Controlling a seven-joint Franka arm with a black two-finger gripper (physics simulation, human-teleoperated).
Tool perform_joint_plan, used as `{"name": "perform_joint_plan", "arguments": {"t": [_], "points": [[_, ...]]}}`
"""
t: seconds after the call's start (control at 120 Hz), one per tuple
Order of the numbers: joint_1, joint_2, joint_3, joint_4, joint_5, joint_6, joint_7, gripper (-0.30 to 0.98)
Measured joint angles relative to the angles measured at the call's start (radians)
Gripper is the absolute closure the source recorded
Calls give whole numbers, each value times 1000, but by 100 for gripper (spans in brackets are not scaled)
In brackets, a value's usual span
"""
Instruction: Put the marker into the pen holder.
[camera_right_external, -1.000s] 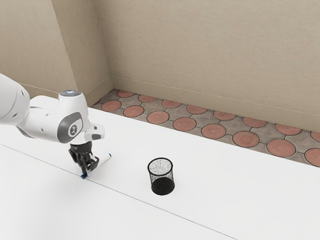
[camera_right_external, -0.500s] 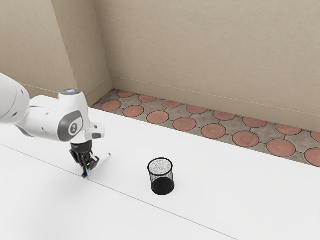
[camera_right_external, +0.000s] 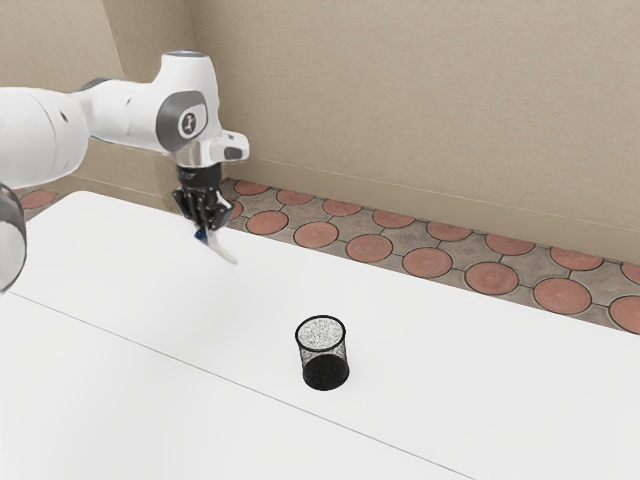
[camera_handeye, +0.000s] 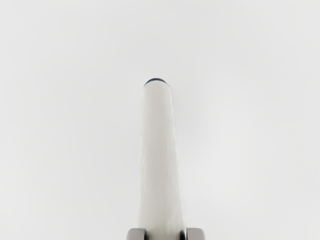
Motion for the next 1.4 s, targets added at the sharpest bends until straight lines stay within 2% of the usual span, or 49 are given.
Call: {"name": "perform_joint_plan", "arguments": {"t": [0.142, 0.267, 0.475, 0.758, 0.95, 1.217, 1.4], "points": [[34, 180, 3, 278, -66, -125, -19, 72], [24, 220, -4, 344, -117, -137, -36, 72], [-35, 244, -9, 423, -166, -98, -71, 71], [-128, 318, -29, 486, -238, 35, -114, 71], [-156, 341, -77, 449, -282, 75, -143, 70], [-130, 338, -89, 377, -298, 46, -167, 69], [-165, 274, -77, 389, -290, 31, -179, 69]]}}
